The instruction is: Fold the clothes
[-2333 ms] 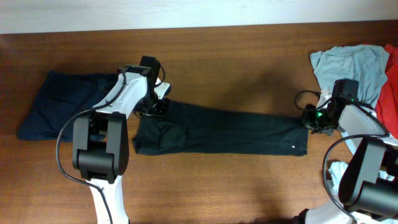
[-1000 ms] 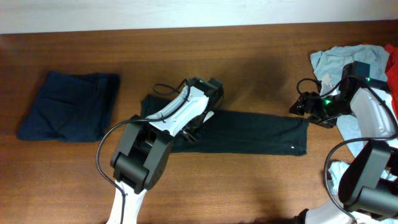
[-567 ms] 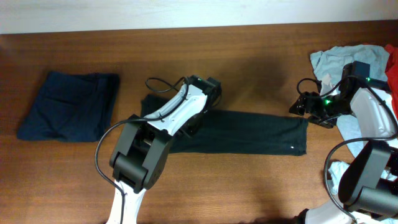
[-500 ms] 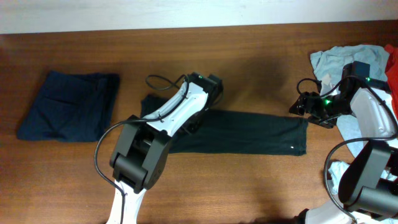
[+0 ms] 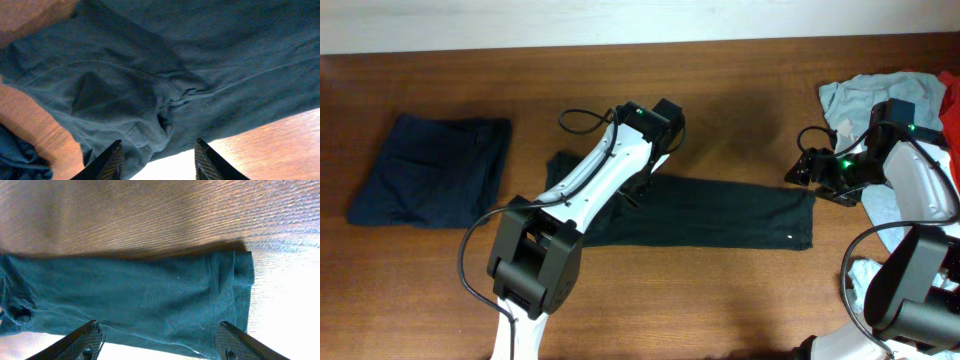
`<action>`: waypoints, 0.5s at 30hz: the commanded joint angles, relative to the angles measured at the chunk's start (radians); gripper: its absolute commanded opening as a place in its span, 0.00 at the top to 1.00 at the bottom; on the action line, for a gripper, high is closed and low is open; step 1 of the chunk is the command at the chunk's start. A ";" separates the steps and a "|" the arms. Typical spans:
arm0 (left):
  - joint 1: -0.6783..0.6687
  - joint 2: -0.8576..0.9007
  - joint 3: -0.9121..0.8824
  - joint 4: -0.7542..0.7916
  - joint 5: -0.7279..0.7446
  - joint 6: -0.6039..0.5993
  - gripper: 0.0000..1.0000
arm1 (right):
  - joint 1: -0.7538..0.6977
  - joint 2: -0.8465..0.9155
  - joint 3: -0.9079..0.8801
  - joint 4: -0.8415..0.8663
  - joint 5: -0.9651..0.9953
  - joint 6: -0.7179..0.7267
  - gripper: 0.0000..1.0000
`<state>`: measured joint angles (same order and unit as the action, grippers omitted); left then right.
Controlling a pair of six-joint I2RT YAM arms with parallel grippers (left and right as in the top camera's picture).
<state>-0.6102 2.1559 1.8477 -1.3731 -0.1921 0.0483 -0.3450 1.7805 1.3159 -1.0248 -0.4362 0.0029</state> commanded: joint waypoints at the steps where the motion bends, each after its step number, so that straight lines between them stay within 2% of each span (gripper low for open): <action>1: 0.016 -0.024 0.002 -0.052 0.016 -0.023 0.59 | 0.005 0.001 0.016 -0.010 0.002 -0.003 0.22; 5: 0.058 -0.024 -0.010 -0.162 0.016 -0.073 0.59 | 0.005 0.001 0.016 -0.012 0.002 -0.003 0.22; 8: 0.089 -0.029 -0.083 -0.196 0.016 -0.114 0.64 | 0.005 0.001 0.016 -0.012 0.002 -0.003 0.21; 12: 0.128 -0.062 -0.220 -0.154 0.013 -0.147 0.66 | 0.005 0.001 0.016 -0.012 0.003 -0.003 0.22; 15: 0.169 -0.154 -0.372 -0.053 0.013 -0.157 0.71 | 0.005 0.001 0.016 -0.012 0.003 -0.003 0.21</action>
<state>-0.4778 2.1269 1.5997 -1.4868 -0.1833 -0.0692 -0.3450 1.7805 1.3167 -1.0370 -0.4358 0.0036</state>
